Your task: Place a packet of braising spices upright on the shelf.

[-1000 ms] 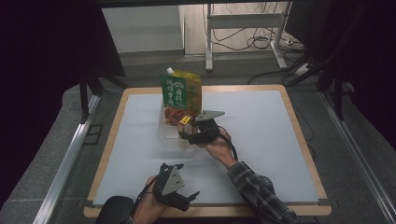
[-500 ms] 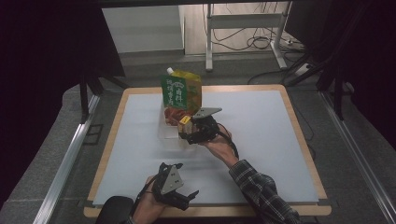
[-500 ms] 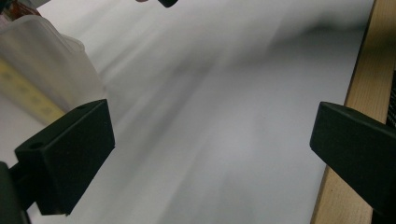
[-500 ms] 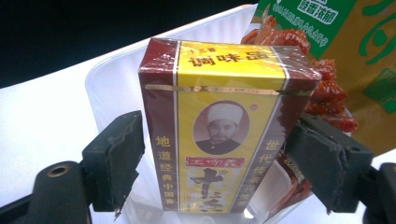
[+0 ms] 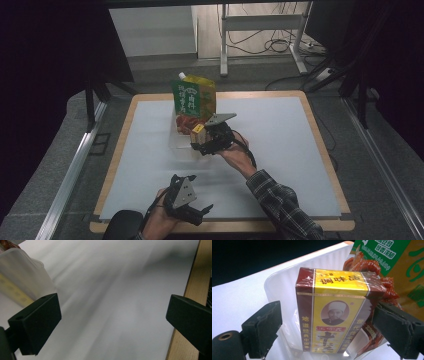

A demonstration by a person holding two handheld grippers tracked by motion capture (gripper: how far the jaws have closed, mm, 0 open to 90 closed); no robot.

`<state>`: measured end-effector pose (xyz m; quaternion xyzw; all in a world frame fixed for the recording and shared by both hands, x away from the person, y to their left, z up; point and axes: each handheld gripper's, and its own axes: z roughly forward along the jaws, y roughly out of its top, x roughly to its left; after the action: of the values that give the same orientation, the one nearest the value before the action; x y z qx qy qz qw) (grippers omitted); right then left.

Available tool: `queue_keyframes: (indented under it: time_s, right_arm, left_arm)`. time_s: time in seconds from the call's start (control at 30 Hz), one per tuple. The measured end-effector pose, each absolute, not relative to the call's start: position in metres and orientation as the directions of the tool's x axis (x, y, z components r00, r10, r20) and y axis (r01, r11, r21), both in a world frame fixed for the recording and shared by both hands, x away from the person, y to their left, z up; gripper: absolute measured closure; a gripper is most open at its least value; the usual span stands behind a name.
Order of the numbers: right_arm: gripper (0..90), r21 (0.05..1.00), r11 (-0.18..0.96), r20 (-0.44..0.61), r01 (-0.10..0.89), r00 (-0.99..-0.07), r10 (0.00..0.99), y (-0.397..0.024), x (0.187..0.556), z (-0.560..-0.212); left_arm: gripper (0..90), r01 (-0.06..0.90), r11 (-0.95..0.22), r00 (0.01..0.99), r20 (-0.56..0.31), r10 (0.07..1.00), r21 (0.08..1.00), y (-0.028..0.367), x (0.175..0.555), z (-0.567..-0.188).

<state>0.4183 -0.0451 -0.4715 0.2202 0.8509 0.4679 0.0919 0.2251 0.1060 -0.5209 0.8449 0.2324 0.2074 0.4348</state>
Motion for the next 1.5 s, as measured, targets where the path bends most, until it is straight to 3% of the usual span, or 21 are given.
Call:
queue_keyframes:
  time_s: [1.5]
  right_arm:
    - [4.1, 0.793, 0.541, 0.025, 0.279, -0.903, 0.428, -0.062, 0.406, -0.453]
  left_arm:
    - [0.0, 0.212, -0.501, 0.801, 0.145, 0.581, 0.839, 0.107, 0.225, -0.520]
